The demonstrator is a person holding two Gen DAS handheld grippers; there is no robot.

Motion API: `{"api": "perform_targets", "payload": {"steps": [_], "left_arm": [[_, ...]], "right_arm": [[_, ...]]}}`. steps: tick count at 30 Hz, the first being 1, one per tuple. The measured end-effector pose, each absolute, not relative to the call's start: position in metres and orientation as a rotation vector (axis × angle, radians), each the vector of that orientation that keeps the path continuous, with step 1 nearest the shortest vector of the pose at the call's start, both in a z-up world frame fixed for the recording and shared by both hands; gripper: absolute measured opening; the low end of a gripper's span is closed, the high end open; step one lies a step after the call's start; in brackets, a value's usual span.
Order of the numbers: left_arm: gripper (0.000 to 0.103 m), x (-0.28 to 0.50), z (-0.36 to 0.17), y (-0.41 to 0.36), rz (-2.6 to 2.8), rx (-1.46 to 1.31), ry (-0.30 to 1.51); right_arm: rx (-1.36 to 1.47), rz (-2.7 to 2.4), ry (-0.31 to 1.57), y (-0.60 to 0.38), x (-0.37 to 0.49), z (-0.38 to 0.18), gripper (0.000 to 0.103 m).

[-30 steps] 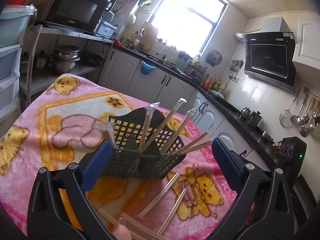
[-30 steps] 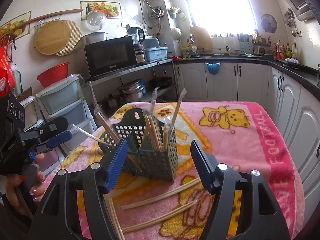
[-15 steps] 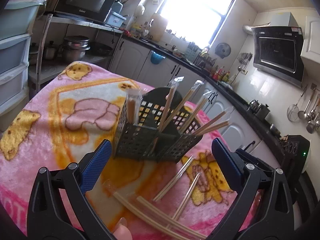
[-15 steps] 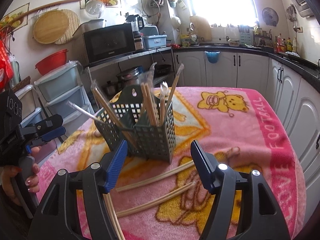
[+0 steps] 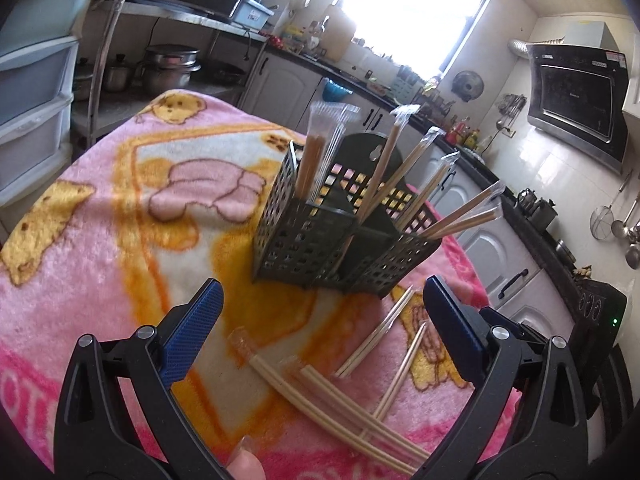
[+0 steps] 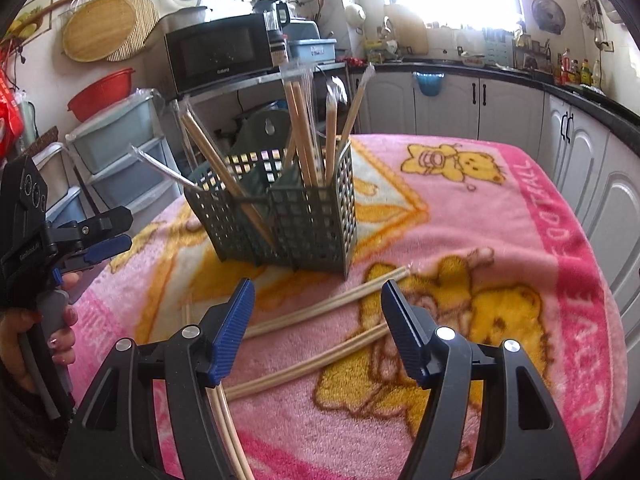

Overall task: Organize utensils
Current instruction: 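Close the right tool on wrapped chopsticks while the left tool grasps another pair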

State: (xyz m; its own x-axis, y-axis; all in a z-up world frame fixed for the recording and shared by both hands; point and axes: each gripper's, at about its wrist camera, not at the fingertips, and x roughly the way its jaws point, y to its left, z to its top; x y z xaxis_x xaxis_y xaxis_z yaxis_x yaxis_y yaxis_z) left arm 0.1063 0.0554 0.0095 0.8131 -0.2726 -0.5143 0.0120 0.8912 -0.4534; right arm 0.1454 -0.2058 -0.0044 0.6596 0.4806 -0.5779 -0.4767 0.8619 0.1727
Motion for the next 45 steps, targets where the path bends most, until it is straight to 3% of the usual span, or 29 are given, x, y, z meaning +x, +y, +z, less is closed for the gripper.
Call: {"api": "perform_targets", "payload": {"steps": [20,25,32,45], "left_arm": [[0.092,0.118,-0.048,0.062,-0.161,-0.535,0.774],[0.066,0.128,-0.064,0.072,-0.165,-0.629,0.815],[0.055,0.139,-0.076,0.08,-0.156,-0.691,0.836],[0.017,0.15,-0.085,0.084,-0.103,-0.616,0.844]], "right_arm": [[0.02,0.525,0.738,-0.202,0.162,-0.031,0.063],[0.027,0.513,0.753,-0.205,0.166,-0.037,0.063],[0.042,0.498,0.778,-0.209,0.174,-0.043,0.063],[0.187,0.447,0.918,-0.224,0.213,-0.068,0.061]]}}
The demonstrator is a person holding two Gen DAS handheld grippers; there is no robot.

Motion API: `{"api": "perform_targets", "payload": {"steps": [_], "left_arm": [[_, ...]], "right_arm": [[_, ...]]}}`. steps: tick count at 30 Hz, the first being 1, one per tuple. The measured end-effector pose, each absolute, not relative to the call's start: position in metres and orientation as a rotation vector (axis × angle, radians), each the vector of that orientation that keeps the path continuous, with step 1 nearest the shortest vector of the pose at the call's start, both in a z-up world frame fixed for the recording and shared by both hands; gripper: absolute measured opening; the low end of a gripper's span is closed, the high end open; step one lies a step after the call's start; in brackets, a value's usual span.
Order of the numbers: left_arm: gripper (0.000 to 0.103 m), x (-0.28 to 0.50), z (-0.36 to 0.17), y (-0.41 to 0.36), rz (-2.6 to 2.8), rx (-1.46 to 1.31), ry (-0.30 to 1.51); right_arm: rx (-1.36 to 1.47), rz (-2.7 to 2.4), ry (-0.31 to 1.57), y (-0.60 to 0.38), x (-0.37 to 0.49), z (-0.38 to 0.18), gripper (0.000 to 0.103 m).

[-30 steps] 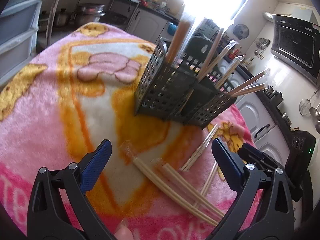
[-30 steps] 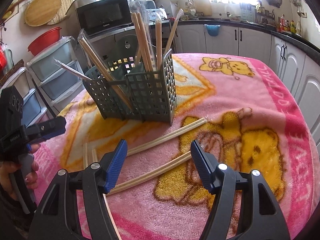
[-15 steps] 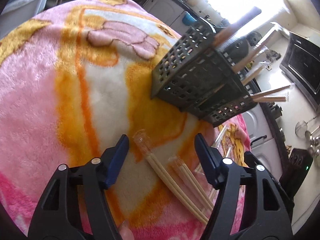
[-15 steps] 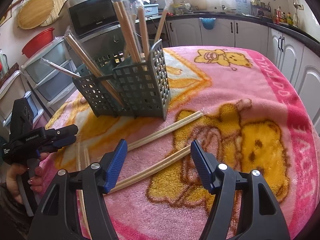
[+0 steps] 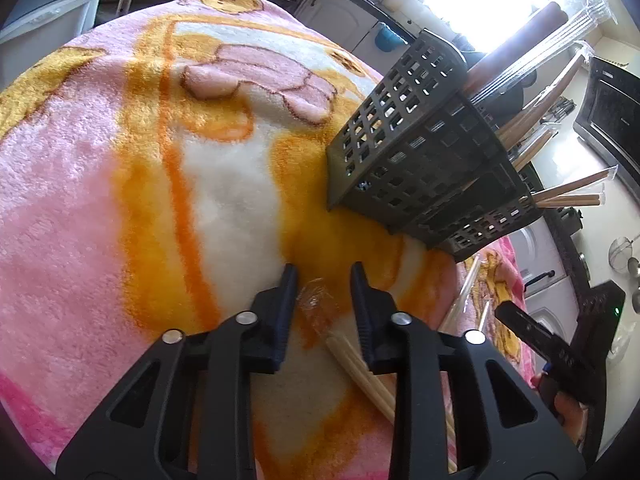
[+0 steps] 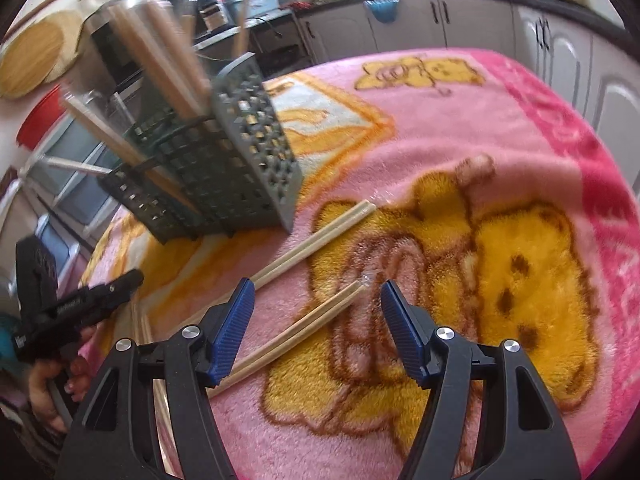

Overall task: Organize utensils
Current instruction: 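Close the right tool on wrapped chopsticks while the left tool grasps another pair, then lift the right tool's chopsticks above the caddy while the left tool raises its chopsticks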

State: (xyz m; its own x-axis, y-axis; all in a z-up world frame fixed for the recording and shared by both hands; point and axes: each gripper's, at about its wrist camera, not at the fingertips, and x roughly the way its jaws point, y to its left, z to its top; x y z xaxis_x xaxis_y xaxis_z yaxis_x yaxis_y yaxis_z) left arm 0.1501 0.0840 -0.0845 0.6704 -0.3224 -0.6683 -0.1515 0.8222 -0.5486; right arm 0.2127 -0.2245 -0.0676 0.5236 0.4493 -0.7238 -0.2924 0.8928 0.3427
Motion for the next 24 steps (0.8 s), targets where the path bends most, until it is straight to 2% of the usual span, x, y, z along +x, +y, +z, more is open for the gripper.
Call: {"api": "perform_targets", "payload": {"steps": [4,8,9,14,24], "left_arm": [[0.01,0.149,-0.088,0.089,-0.1,-0.626,0.844],[0.007,0.148,-0.089,0.092,-0.105,-0.639,0.844],[0.007,0.148,-0.089,0.093,-0.106,-0.642,0.842],[0.004,0.145,-0.091,0.097,-0.108,-0.668,0.833],[0.003,0.135,-0.08,0.103,-0.111,-0.678,0.786]], "right_arm": [[0.23,0.422,0.953,-0.227,0.224,-0.078,0.047],[0.241,0.412,0.939,-0.231,0.227,-0.08,0.019],[0.248,0.413,0.936,-0.232,0.227,-0.081,0.016],[0.281,0.415,0.905,-0.238,0.223,-0.079,0.011],[0.291,0.402,0.781,-0.252,0.209,-0.055,0.01]]}}
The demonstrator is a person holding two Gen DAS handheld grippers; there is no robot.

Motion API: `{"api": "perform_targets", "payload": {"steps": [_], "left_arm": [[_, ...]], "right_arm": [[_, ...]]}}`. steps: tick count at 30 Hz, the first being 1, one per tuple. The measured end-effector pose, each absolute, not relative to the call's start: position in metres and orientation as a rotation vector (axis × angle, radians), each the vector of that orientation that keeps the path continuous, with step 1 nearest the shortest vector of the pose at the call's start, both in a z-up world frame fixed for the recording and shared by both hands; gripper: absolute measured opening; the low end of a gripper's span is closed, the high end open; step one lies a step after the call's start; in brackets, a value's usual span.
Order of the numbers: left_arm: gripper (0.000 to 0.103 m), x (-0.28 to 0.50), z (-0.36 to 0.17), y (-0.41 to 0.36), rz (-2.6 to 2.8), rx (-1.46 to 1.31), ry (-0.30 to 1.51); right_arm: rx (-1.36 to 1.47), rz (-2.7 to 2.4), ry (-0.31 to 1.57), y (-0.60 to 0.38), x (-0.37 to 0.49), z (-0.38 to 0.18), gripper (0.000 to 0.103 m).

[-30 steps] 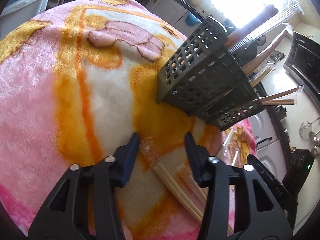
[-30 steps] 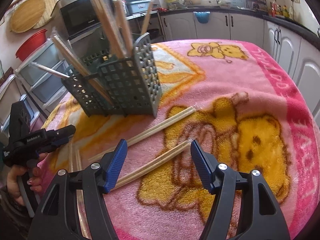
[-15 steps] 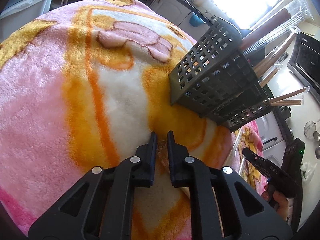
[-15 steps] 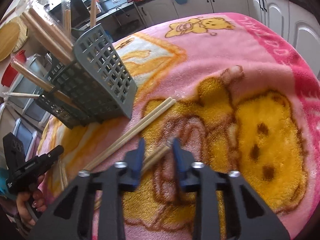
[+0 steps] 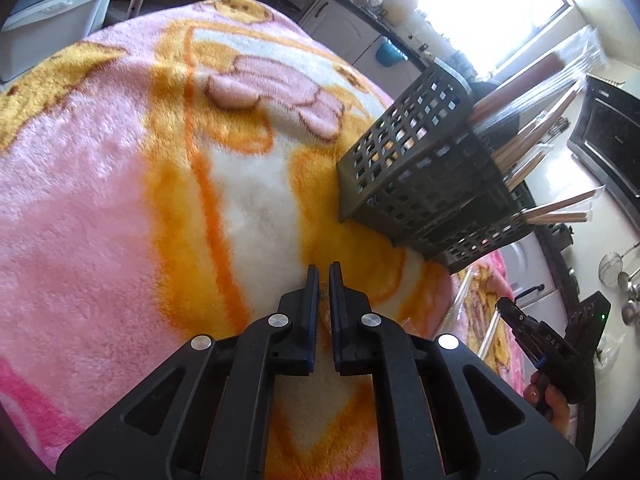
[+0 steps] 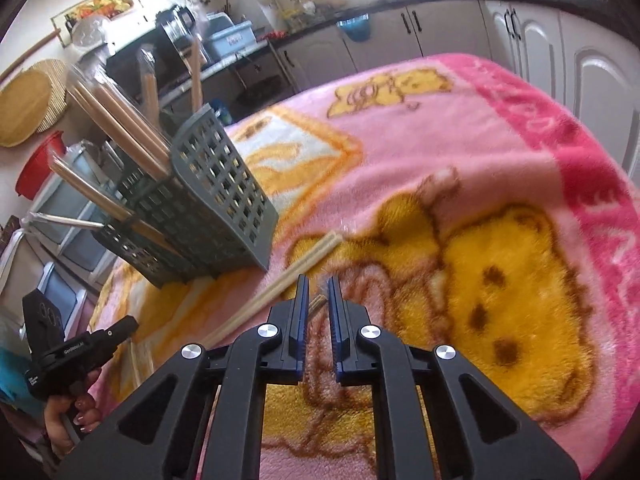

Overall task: Organize utensils
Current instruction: 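Lift the right tool's chopsticks above the caddy while the left tool raises its chopsticks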

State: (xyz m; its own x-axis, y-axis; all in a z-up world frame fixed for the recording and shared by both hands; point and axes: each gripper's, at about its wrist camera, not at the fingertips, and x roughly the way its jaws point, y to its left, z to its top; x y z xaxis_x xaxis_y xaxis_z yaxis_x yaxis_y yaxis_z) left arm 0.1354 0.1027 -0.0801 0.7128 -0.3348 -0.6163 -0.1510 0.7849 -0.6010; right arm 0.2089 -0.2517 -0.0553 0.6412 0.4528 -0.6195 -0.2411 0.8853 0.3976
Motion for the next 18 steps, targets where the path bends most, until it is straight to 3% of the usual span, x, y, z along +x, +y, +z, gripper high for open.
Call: {"api": "perform_targets", "payload": {"steps": [18], "left_arm": [[0.0,0.107,0.013,0.091,-0.222,-0.645,0.552]], "right_arm": [[0.221,0.314,0.53,-0.278,0.174,0.005,0.007]]}}
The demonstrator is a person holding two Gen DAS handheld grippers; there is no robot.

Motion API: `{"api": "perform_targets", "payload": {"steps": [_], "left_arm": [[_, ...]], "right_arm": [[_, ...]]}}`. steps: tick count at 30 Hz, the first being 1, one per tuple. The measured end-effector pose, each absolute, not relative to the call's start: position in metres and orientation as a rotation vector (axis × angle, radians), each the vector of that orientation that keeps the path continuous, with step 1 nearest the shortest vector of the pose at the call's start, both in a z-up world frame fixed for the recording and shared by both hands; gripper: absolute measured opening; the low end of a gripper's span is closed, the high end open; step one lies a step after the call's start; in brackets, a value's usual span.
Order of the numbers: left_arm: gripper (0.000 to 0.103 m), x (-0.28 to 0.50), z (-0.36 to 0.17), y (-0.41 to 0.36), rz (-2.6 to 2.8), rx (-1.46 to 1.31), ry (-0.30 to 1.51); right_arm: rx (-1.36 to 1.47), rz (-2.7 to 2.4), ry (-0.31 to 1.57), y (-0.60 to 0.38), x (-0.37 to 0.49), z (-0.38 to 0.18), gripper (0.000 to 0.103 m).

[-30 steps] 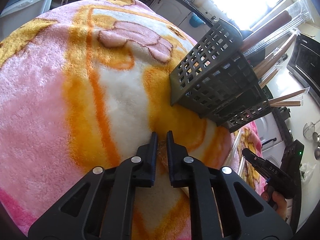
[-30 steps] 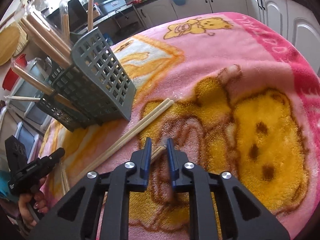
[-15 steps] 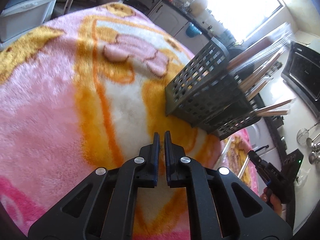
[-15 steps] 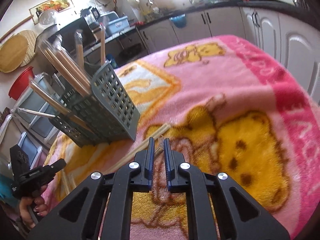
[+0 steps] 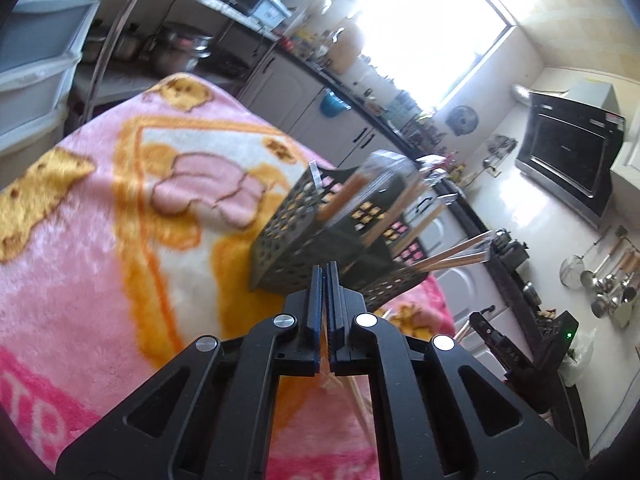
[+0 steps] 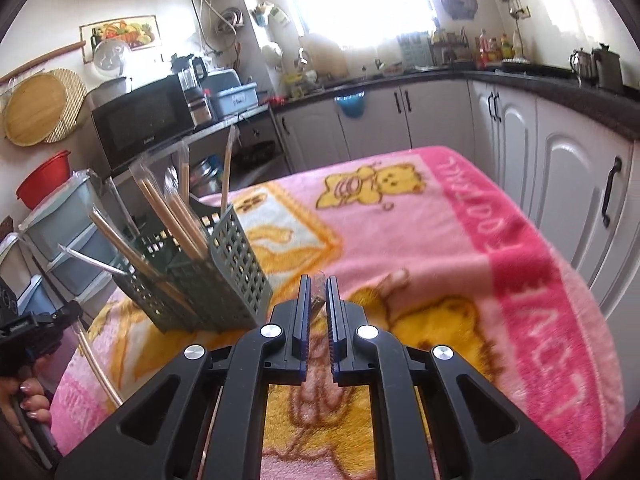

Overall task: Organize utensils
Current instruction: 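Lift the right tool's chopsticks above the caddy while the left tool raises its chopsticks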

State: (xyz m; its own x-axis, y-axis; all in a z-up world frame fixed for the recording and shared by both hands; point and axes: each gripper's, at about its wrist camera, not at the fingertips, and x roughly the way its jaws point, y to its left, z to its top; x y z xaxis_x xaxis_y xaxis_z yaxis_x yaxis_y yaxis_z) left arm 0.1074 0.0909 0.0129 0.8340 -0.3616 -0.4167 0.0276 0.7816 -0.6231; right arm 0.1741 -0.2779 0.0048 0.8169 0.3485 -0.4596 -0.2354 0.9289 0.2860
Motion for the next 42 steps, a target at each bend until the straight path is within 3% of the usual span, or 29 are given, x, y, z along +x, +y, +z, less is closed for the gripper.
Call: {"api": "perform_targets", "payload": {"steps": [42], "left_arm": [[0.0,0.13,0.143,0.008,-0.539,-0.494,0.331]], "right_arm": [[0.141,0.483,0.21,-0.262,0.119,0.113,0.005]]}}
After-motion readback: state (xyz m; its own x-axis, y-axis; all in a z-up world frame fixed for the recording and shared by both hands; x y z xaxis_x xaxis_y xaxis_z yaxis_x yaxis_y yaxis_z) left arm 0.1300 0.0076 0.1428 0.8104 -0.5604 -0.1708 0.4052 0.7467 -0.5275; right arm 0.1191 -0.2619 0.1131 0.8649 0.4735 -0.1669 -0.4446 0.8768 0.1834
